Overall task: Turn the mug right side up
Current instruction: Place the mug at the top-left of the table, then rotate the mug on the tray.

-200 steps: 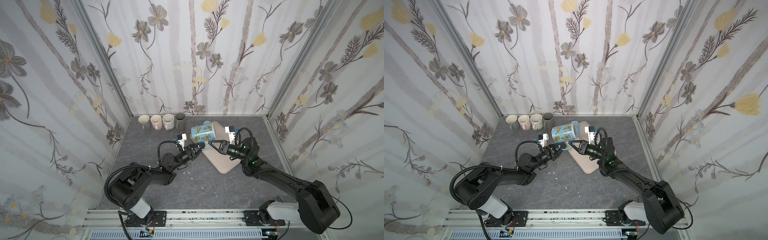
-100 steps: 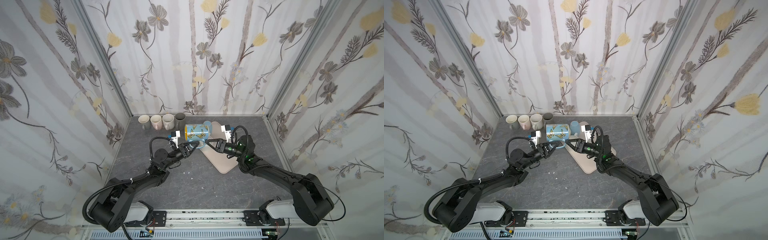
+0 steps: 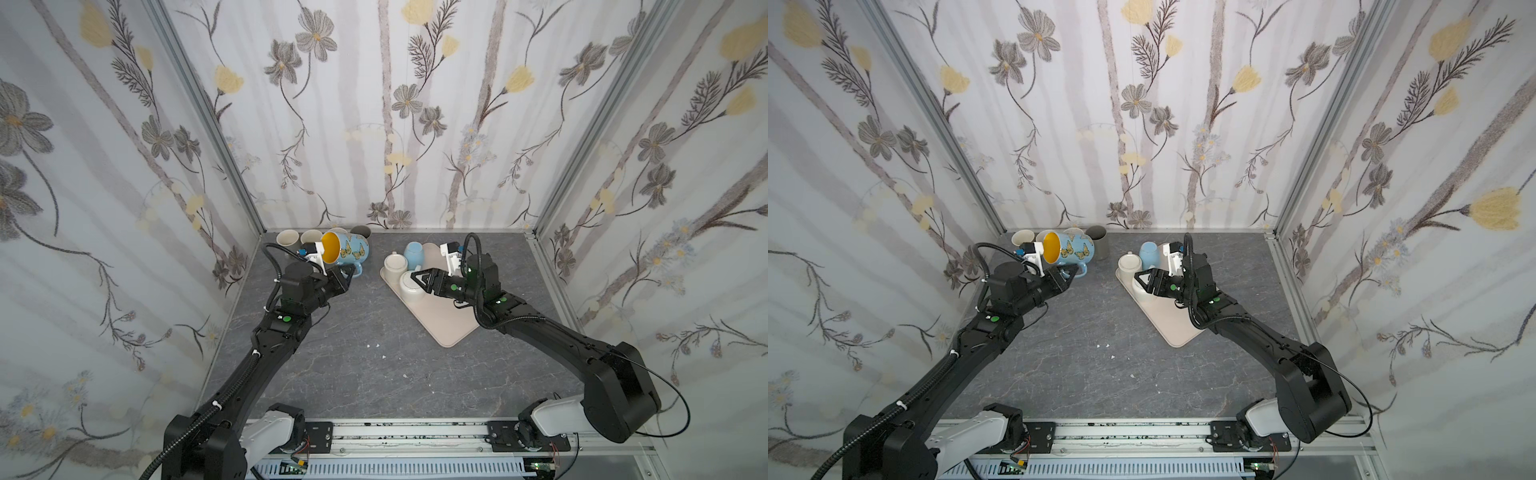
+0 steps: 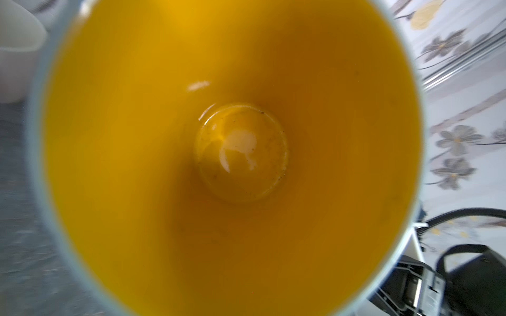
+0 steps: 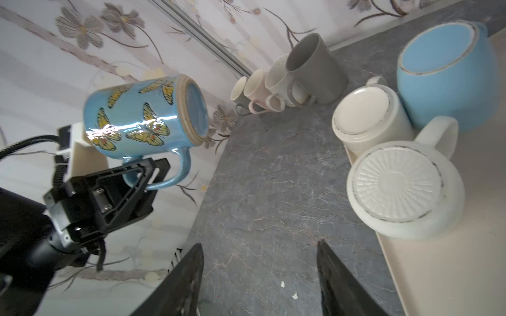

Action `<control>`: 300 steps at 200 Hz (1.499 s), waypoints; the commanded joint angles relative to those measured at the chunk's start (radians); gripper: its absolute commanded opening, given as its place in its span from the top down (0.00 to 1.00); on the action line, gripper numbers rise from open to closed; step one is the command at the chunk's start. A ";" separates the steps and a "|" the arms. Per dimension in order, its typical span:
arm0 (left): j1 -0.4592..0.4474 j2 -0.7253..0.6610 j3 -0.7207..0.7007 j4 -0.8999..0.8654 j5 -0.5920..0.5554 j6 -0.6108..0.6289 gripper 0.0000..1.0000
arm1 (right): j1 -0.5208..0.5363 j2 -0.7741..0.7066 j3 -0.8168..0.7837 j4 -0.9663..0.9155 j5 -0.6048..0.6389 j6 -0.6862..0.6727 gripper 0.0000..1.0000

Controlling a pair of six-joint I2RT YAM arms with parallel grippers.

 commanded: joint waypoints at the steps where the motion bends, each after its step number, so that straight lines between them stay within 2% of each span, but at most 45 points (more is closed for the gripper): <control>1: 0.014 0.042 0.060 -0.137 -0.147 0.228 1.00 | 0.013 0.036 0.042 -0.180 0.088 -0.108 0.36; 33: 0.021 0.140 0.110 -0.183 -0.231 0.297 1.00 | 0.036 0.118 0.119 -0.291 0.155 -0.179 0.36; 111: 0.023 0.413 0.219 -0.201 -0.326 0.362 1.00 | 0.170 0.329 0.410 -0.491 0.365 -0.341 0.35; 169: 0.021 0.599 0.336 -0.206 -0.356 0.381 1.00 | 0.198 0.475 0.573 -0.607 0.475 -0.429 0.35; 229: 0.021 0.709 0.398 -0.218 -0.413 0.396 1.00 | 0.185 0.539 0.600 -0.690 0.596 -0.485 0.40; 282: 0.021 0.736 0.381 -0.209 -0.433 0.390 1.00 | 0.137 0.501 0.563 -0.714 0.675 -0.505 0.44; 300: 0.022 0.742 0.375 -0.208 -0.445 0.392 0.92 | 0.115 0.473 0.524 -0.714 0.691 -0.506 0.45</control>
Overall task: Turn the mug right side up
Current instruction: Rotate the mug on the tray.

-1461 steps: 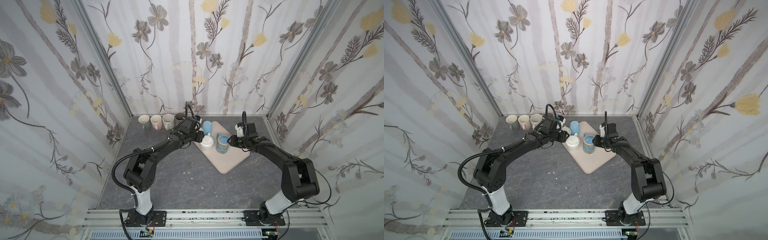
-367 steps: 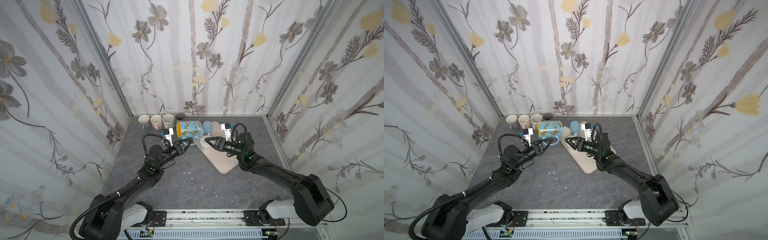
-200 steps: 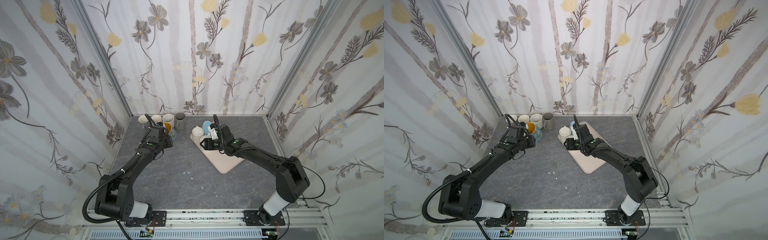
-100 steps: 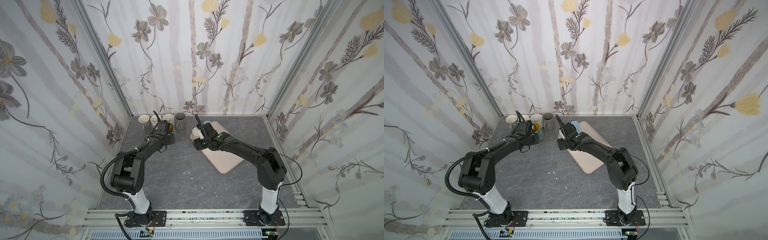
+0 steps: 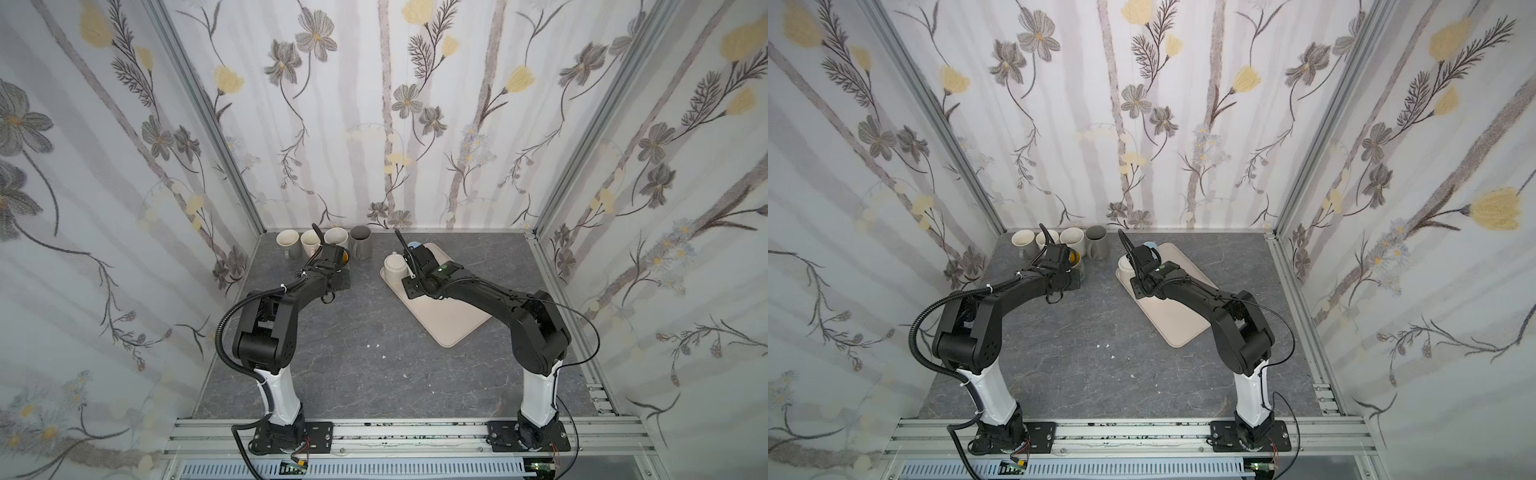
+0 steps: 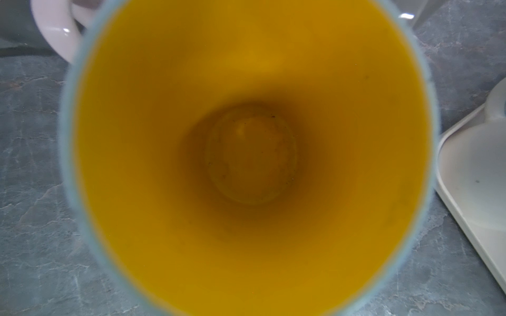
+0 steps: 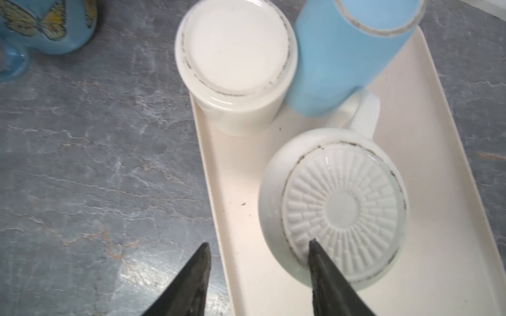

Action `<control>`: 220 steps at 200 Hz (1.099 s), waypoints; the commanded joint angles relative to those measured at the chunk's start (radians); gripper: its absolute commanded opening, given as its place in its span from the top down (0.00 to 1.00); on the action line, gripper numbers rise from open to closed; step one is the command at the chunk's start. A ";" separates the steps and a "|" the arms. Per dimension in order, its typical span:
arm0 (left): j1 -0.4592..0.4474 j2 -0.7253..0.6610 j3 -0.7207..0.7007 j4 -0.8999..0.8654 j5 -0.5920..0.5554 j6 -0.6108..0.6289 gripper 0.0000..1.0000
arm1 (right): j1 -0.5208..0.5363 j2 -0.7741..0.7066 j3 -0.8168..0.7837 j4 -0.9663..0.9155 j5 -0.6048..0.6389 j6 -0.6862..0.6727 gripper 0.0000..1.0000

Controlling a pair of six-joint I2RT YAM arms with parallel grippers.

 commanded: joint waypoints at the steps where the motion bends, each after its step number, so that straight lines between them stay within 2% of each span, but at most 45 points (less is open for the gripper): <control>1: 0.003 0.006 -0.005 0.069 -0.045 0.003 0.91 | -0.022 -0.033 -0.041 -0.050 0.053 -0.016 0.45; 26: 0.003 0.009 -0.011 0.066 -0.048 -0.004 0.71 | -0.065 -0.087 -0.113 -0.046 0.069 -0.013 0.46; 78: 0.001 -0.027 -0.031 0.061 -0.048 -0.015 0.56 | -0.167 -0.210 -0.251 -0.013 0.054 -0.004 0.46; 137: -0.022 -0.167 -0.039 0.012 -0.057 -0.008 0.53 | -0.229 -0.304 -0.307 -0.001 0.036 0.004 0.46; 173: -0.120 -0.213 -0.025 0.027 -0.022 -0.032 0.53 | -0.229 -0.338 -0.313 0.023 -0.035 0.039 0.46; 200: -0.250 -0.136 0.034 0.113 0.110 -0.046 0.54 | -0.229 -0.376 -0.350 0.074 -0.115 0.085 0.46; 220: -0.339 -0.013 0.163 0.129 0.165 -0.041 0.54 | -0.229 -0.401 -0.396 0.090 -0.160 0.114 0.47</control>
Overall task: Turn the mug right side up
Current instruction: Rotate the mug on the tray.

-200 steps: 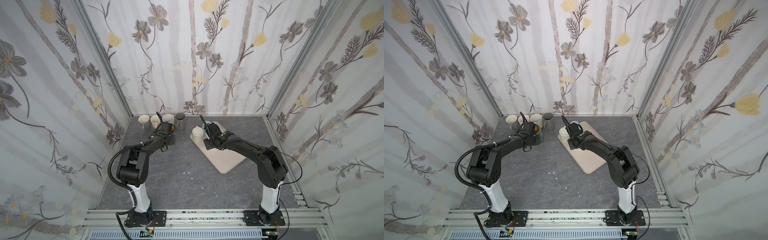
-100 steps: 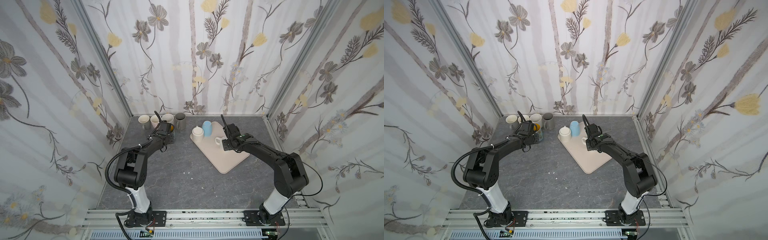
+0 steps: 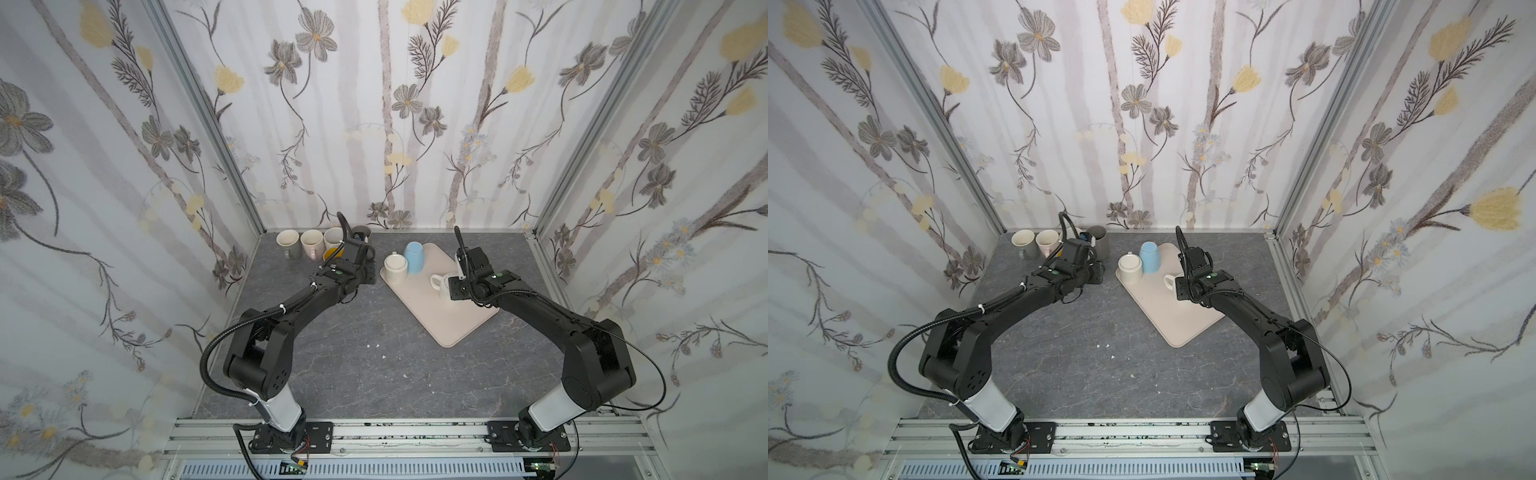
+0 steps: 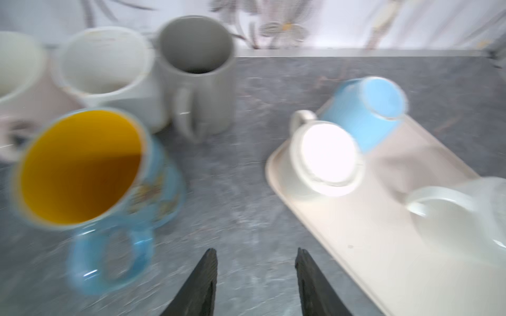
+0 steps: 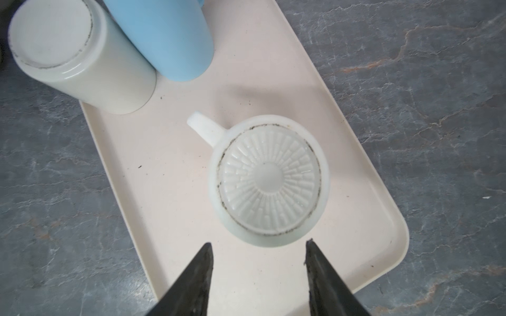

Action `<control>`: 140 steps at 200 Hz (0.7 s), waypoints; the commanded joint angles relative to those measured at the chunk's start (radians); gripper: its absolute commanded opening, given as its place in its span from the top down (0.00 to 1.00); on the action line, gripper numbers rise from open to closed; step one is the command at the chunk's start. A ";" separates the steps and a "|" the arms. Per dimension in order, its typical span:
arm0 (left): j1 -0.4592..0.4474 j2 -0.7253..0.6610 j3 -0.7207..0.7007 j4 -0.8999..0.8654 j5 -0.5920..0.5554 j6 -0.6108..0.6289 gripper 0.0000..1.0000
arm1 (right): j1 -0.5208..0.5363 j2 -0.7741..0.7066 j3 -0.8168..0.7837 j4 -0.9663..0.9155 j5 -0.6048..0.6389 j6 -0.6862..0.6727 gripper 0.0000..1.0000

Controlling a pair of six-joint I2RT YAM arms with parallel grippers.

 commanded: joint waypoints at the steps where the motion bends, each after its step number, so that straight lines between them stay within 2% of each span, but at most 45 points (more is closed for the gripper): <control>1: -0.072 0.106 0.113 0.059 0.099 -0.012 0.54 | -0.001 -0.033 -0.041 0.053 -0.084 0.050 0.47; 35: -0.149 0.311 0.354 0.046 0.172 -0.029 0.57 | -0.007 -0.118 -0.187 0.113 -0.163 0.095 0.48; 98: -0.167 0.605 0.700 -0.019 0.207 -0.087 0.66 | -0.044 -0.196 -0.329 0.167 -0.231 0.127 0.52; 140: -0.201 0.714 0.838 -0.121 0.208 -0.081 0.68 | -0.083 -0.184 -0.370 0.209 -0.303 0.127 0.55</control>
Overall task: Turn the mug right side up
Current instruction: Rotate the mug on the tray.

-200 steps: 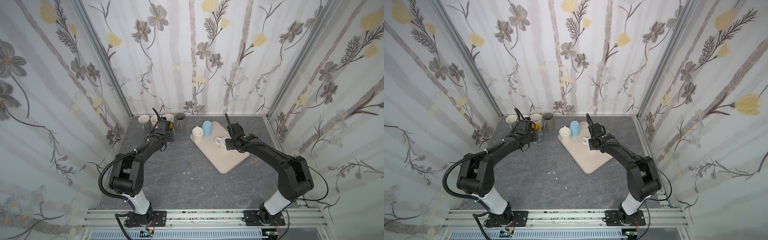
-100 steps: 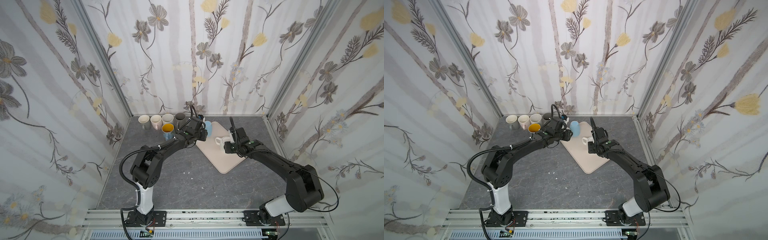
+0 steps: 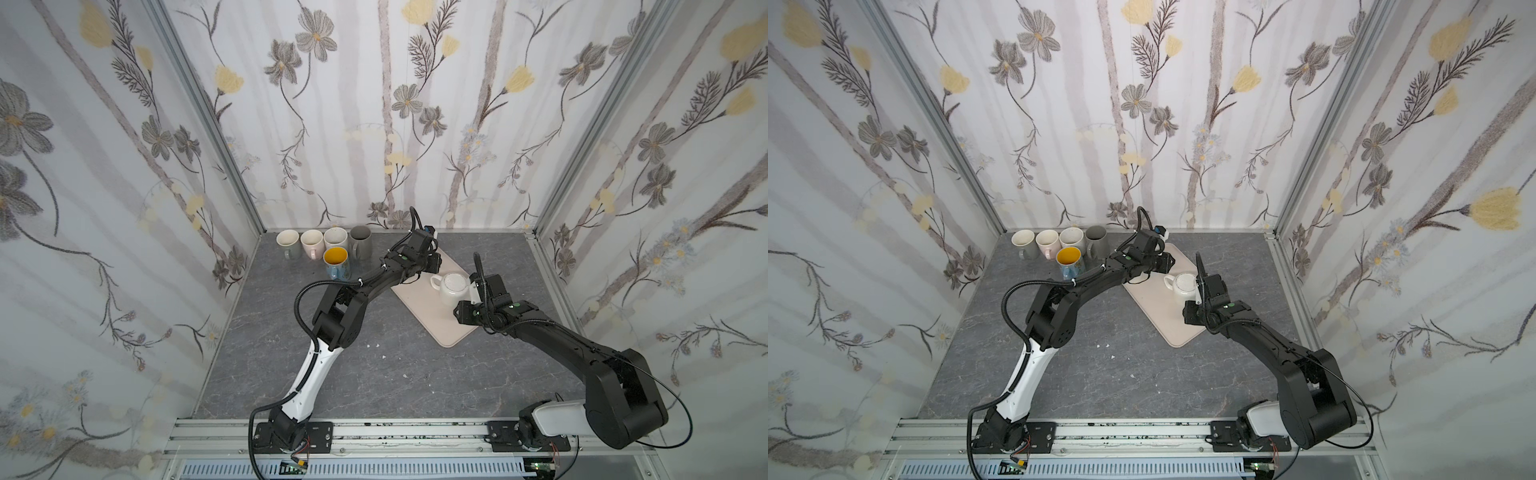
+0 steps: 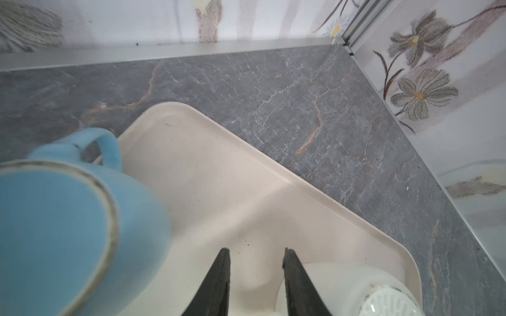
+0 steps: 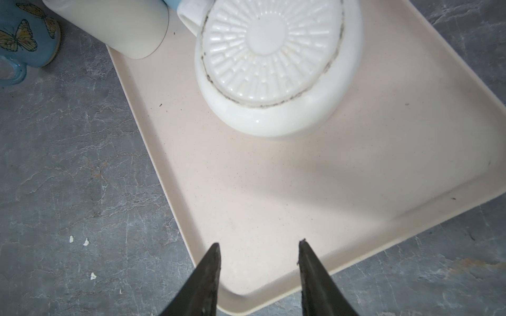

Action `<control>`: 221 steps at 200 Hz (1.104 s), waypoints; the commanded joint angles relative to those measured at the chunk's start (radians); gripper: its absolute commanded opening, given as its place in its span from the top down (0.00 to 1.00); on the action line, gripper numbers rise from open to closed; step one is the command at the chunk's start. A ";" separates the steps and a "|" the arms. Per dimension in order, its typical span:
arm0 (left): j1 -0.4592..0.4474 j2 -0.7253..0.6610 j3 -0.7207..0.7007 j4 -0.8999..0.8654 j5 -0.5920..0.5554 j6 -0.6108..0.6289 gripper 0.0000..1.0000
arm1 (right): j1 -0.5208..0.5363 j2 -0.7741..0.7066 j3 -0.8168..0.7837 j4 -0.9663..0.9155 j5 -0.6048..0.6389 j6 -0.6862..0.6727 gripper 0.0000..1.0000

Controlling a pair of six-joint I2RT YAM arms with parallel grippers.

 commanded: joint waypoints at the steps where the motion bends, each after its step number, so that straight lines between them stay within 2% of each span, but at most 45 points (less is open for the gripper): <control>1: -0.019 0.022 0.041 -0.073 0.001 -0.002 0.68 | -0.016 0.011 -0.012 0.053 -0.051 0.010 0.55; 42: -0.045 -0.041 -0.079 -0.054 -0.007 -0.027 0.68 | -0.071 0.024 -0.075 0.119 -0.091 0.034 0.57; 75: -0.072 -0.144 -0.246 -0.021 -0.033 -0.079 0.68 | -0.109 0.037 -0.078 0.124 -0.107 0.014 0.57; 94: -0.099 -0.225 -0.379 0.061 -0.030 -0.121 0.68 | -0.123 0.032 -0.076 0.125 -0.117 0.010 0.56; 106: -0.121 -0.264 -0.449 0.110 -0.017 -0.150 0.68 | -0.129 0.019 -0.072 0.120 -0.117 0.010 0.54; 131: -0.160 -0.335 -0.557 0.179 -0.025 -0.206 0.67 | -0.128 -0.014 -0.050 0.068 -0.079 0.010 0.43; 154: -0.167 -0.404 -0.659 0.265 -0.011 -0.240 0.67 | -0.110 -0.043 -0.005 0.024 -0.044 0.025 0.40; 178: -0.165 -0.468 -0.722 0.270 -0.053 -0.231 0.65 | -0.051 -0.057 0.028 -0.013 0.017 0.054 0.38; 203: -0.156 -0.528 -0.817 0.293 -0.078 -0.232 0.63 | 0.033 -0.016 0.086 -0.065 0.103 0.077 0.35; 221: -0.151 -0.561 -0.877 0.315 -0.078 -0.231 0.63 | 0.054 0.033 0.118 -0.085 0.118 0.096 0.34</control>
